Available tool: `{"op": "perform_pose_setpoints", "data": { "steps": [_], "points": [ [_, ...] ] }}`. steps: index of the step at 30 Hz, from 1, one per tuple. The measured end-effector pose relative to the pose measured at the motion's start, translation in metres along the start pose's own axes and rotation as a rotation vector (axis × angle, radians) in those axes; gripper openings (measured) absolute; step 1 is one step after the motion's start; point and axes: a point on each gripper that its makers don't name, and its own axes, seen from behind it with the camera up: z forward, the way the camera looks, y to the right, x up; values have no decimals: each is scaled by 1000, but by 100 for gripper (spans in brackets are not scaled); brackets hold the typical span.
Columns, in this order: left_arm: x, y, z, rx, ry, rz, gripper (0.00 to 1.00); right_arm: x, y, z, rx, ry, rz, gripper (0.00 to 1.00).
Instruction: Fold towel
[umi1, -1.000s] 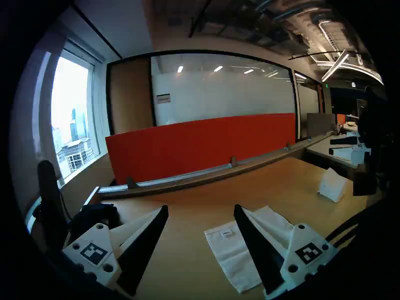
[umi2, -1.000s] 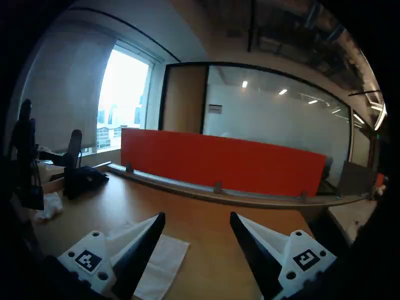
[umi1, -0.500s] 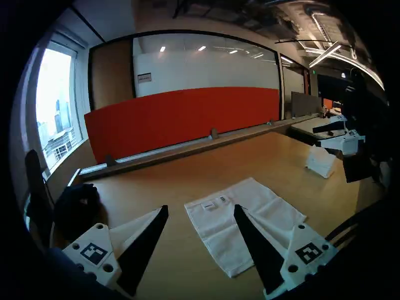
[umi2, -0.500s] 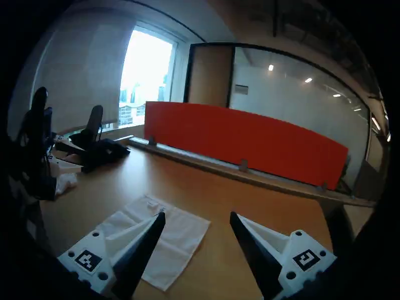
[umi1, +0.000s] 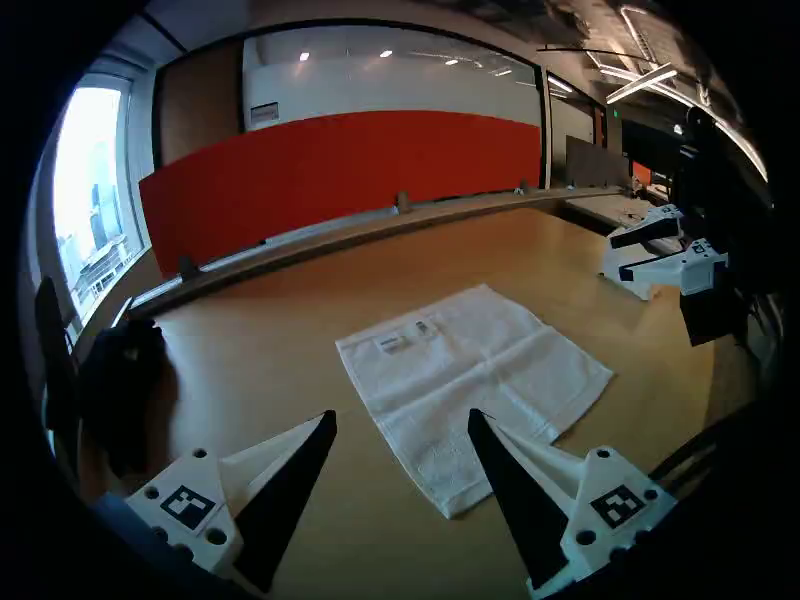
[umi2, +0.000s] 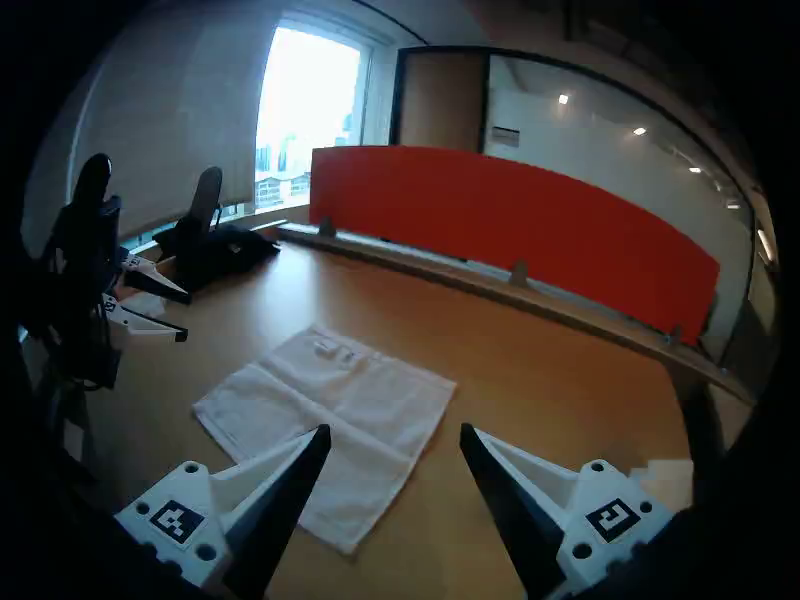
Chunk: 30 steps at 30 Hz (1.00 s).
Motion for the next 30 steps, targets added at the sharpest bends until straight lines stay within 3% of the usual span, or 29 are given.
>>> {"op": "perform_pose_setpoints", "data": {
  "steps": [15, 30],
  "points": [
    [-66, 24, 27, -79, -151, 39, 97, -73, -21, 27, 62, -132, -18, 100],
    [-112, 43, 39, -155, -294, 63, 98, -128, -34, 34, 111, -243, -52, 100]
  ]
}}
